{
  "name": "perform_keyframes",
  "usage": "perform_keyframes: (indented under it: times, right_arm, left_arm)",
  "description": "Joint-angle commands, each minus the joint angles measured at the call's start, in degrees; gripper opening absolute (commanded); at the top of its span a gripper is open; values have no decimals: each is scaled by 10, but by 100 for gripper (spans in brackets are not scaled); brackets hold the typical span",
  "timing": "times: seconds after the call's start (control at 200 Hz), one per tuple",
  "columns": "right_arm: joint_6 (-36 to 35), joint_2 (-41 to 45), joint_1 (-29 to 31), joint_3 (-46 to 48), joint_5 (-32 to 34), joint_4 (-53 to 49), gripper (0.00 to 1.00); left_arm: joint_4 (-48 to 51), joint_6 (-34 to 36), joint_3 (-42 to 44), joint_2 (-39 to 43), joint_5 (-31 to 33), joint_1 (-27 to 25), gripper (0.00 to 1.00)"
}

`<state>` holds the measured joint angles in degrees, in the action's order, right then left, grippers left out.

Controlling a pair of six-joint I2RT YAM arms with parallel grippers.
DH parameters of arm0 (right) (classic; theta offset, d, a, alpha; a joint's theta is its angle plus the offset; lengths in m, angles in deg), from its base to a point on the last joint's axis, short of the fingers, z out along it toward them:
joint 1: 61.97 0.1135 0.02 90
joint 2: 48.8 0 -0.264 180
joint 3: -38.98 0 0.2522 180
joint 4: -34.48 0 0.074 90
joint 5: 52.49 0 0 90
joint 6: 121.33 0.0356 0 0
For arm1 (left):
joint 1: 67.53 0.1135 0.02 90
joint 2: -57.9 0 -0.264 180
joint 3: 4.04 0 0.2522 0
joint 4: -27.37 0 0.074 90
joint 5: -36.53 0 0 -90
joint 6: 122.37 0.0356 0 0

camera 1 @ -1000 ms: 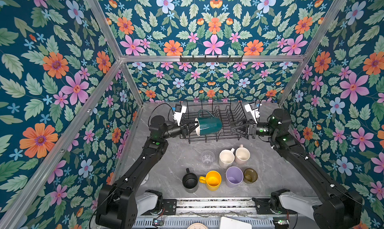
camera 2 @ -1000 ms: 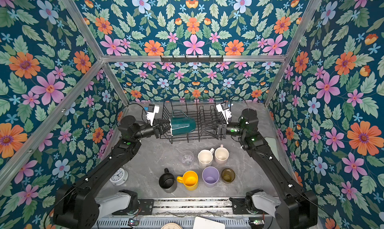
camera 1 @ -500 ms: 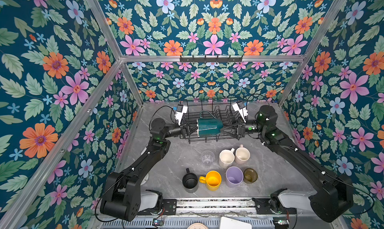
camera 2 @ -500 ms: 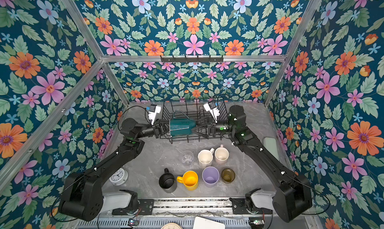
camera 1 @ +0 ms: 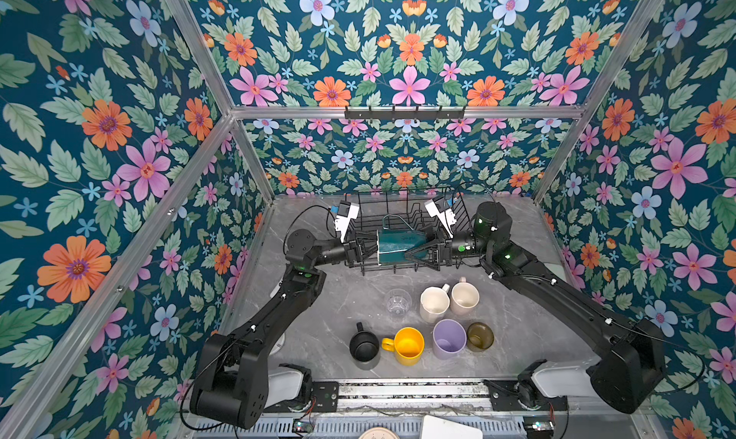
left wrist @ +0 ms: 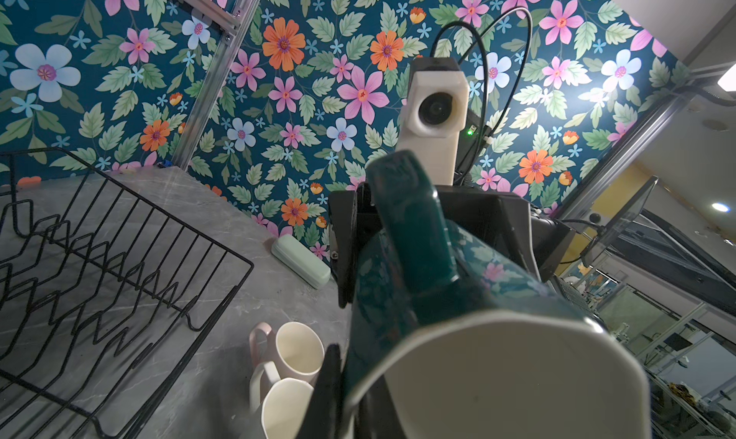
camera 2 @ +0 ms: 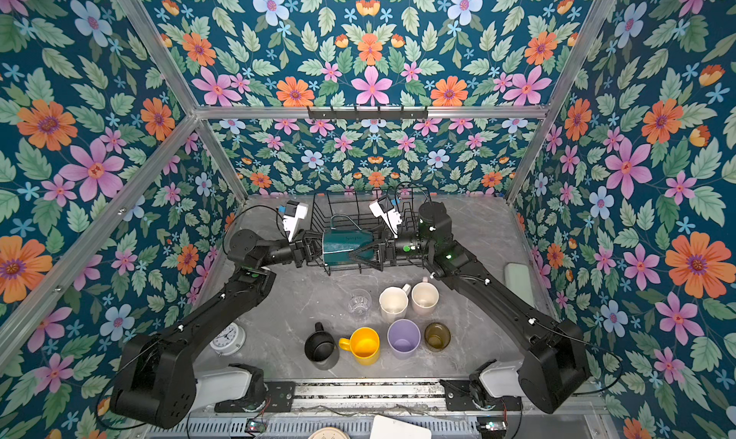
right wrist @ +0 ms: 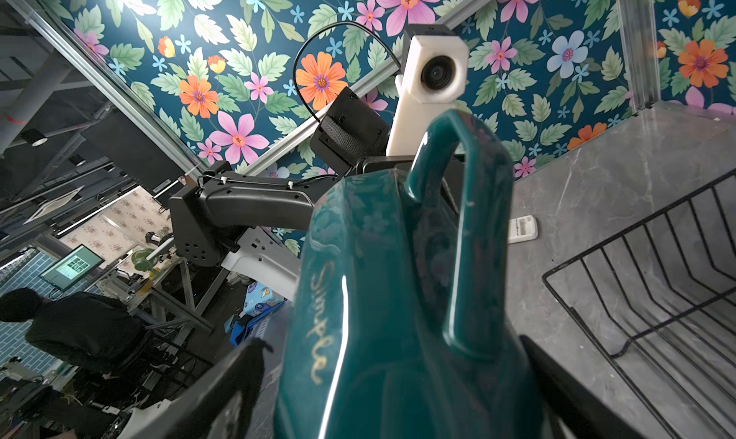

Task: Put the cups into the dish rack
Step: 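Carry the green mug over the rack while the right gripper approaches, then grasp the green mug body with the right gripper, then open the left gripper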

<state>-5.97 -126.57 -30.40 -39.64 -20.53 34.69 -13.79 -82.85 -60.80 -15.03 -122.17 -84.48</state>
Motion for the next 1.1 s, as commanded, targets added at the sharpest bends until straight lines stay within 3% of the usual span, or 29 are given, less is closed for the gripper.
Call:
perform_keyframes:
  times: [0.0,0.655,0.965,1.095]
  right_arm:
    - [0,-3,6,-3,22,15,96]
    - [21,-42,22,-15,10,43,83]
    - [8,-46,23,-18,6,31,58]
    - [3,-45,23,-17,6,23,40]
  left_arm:
    - [-47,-6,1,2,-1,0,0]
    - [-49,-23,-2,-6,-22,0,0]
    - [-58,-38,-7,-18,-27,0,0]
    - [-61,-41,-9,-21,-27,0,0]
